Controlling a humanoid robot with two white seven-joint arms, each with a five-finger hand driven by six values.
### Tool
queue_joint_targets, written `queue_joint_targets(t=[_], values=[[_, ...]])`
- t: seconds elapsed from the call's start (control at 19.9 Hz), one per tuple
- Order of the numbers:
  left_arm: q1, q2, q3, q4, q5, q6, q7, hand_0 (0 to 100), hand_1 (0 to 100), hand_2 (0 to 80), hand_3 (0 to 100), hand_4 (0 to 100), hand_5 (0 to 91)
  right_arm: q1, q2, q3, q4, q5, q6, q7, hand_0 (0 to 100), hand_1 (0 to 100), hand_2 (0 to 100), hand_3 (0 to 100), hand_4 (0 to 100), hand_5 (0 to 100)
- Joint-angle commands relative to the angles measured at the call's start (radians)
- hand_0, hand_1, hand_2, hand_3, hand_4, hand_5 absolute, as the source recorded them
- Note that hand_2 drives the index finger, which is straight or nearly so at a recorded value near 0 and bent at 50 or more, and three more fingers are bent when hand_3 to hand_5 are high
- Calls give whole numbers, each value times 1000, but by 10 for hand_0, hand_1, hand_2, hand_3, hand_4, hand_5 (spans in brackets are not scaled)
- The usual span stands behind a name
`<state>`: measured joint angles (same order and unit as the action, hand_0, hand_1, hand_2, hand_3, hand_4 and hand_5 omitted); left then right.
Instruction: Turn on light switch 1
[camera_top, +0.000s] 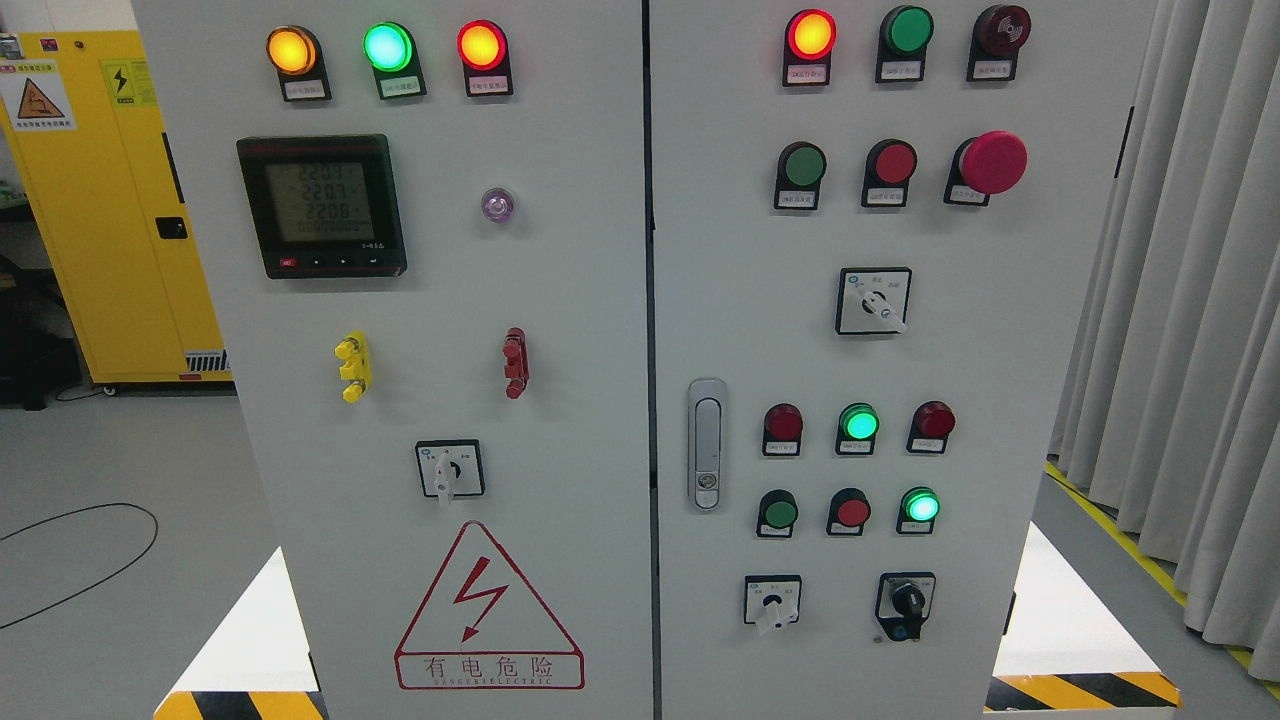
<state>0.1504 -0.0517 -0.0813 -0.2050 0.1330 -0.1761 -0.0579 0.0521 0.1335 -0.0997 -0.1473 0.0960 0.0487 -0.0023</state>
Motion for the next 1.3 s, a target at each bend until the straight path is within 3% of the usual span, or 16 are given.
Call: queue_joint_targets(t=[0.0,0.3,0.45,0.7,0.95,1.25], values=[[104,12,112,-491,-25,3,12,358,0,0,0,0,0,0,0,0,0,1,0,1,0,500,40,0,0,0],[195,56,158,-939,-61,-55,21,372,1,0,0,0,0,0,0,0,0,1,0,1,0,500,40,0,0,0],[204,62,181,-1166,-62,-63,21,378,5,0,83,80,0,0,0,0,0,1,0,1,0,500,40,0,0,0],[209,64,230,-1462,-96,-63,20,413,86,0,123,197,0,0,0,0,0,-1,0,1,0,500,40,0,0,0],[189,56,238,-1527,-141,-170,26,401,174,0,209,299,43,0,0,0,0,1,0,1,0,500,40,0,0,0],[183,53,233,-1510,-141,-174,47,377,195,0,230,312,50,0,0,0,0,1,0,1,0,500,40,0,0,0]])
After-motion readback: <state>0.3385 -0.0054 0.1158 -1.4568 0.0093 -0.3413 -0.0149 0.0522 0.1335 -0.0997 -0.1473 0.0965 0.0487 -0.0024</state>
